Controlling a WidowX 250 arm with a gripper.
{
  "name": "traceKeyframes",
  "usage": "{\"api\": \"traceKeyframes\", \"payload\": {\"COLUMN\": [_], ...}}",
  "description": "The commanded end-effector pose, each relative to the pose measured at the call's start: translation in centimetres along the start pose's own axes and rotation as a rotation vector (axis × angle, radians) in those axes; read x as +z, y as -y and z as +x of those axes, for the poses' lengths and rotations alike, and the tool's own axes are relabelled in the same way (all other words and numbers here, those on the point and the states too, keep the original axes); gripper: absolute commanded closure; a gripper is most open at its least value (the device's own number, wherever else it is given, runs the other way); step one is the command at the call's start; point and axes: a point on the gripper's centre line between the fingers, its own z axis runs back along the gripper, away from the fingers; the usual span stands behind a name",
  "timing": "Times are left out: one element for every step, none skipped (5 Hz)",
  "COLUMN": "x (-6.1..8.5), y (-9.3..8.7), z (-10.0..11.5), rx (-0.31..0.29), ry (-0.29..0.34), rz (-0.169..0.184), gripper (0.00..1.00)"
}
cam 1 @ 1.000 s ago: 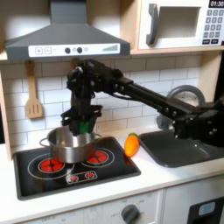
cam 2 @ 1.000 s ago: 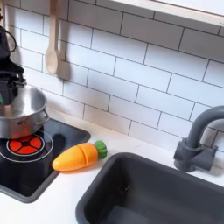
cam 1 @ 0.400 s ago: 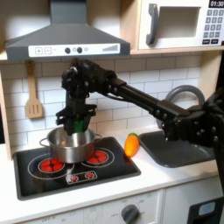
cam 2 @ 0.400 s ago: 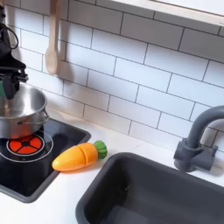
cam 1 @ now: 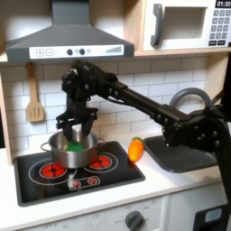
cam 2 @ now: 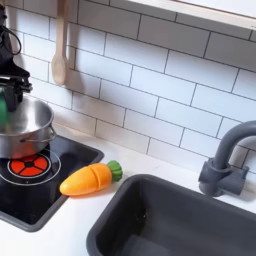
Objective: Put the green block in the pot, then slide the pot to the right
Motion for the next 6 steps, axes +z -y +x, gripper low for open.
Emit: {"api": "traceKeyframes", "payload": {"x": [-0.2, -0.8, -1.1, -1.6, -1.9, -2.5], "y": [-0.1, 0.0, 0.2, 0.0, 0.3, 0.9], "z": [-0.2, -0.2, -0.2, -0.2, -0.6, -1.1], "rx": [-0.010, -0.019, -0.033, -0.034, -0.055, -0.073], "ry": [-0.016, -0.027, -0.036, -0.045, -0.060, -0.079], "rz": [0.006, 0.004, 0.005, 0.004, 0.002, -0.005], "gripper": [0.00, 0.00, 0.00, 0.00, 0.00, 0.00]}}
